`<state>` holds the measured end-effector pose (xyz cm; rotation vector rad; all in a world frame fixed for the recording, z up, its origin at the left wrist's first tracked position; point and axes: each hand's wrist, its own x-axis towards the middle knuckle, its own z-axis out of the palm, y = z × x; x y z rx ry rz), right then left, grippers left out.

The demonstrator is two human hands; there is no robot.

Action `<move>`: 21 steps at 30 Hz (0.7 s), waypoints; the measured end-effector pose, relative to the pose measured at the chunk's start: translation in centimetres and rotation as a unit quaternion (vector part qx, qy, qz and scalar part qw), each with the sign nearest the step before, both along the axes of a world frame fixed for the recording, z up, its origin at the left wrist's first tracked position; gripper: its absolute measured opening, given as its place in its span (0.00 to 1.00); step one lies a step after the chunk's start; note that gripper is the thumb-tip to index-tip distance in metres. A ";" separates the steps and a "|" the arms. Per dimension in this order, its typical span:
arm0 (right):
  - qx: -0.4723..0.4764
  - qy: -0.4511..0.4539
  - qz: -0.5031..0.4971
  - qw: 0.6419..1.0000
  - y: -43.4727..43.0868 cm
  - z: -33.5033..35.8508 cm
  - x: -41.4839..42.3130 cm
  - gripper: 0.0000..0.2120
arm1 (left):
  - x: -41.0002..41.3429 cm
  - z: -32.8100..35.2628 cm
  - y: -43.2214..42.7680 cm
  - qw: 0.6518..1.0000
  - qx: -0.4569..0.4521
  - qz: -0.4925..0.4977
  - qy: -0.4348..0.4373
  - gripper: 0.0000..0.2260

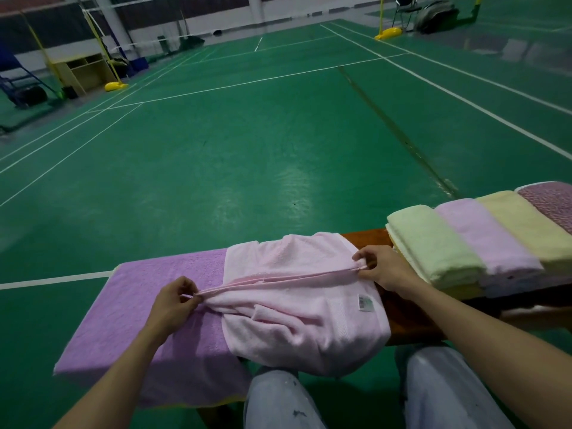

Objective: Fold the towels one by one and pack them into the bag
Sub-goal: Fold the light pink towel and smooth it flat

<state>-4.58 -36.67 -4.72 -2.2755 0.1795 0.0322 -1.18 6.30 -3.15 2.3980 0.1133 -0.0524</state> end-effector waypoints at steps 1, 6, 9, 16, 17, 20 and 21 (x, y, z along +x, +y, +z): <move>-0.002 -0.001 0.000 1.000 -0.1 -0.1 0.0 0.14 | 0.0 0.0 0.0 1.000 0.001 0.001 0.001 0.06; 0.001 -0.001 -0.005 1.000 -0.2 0.1 -0.1 0.12 | -0.2 0.3 0.0 1.000 -0.004 0.001 0.000 0.06; 0.000 -0.003 -0.010 1.000 -0.2 0.5 -0.3 0.08 | -0.3 0.3 0.0 1.000 -0.011 0.004 0.005 0.06; -0.073 -0.009 -0.009 0.997 -0.5 1.7 -0.7 0.08 | -0.7 0.9 -0.5 0.994 -0.099 0.046 0.004 0.05; -0.063 -0.008 -0.011 0.998 -0.4 2.0 -0.8 0.08 | -0.8 1.1 -0.7 0.989 -0.133 0.057 0.002 0.05; -0.008 -0.009 -0.031 0.999 0.0 2.9 -1.1 0.05 | -1.0 1.5 -1.5 0.963 -0.250 0.097 0.014 0.05; 0.028 -0.008 -0.040 0.999 0.1 3.2 -1.2 0.05 | -1.0 1.6 -1.8 0.949 -0.293 0.110 0.028 0.06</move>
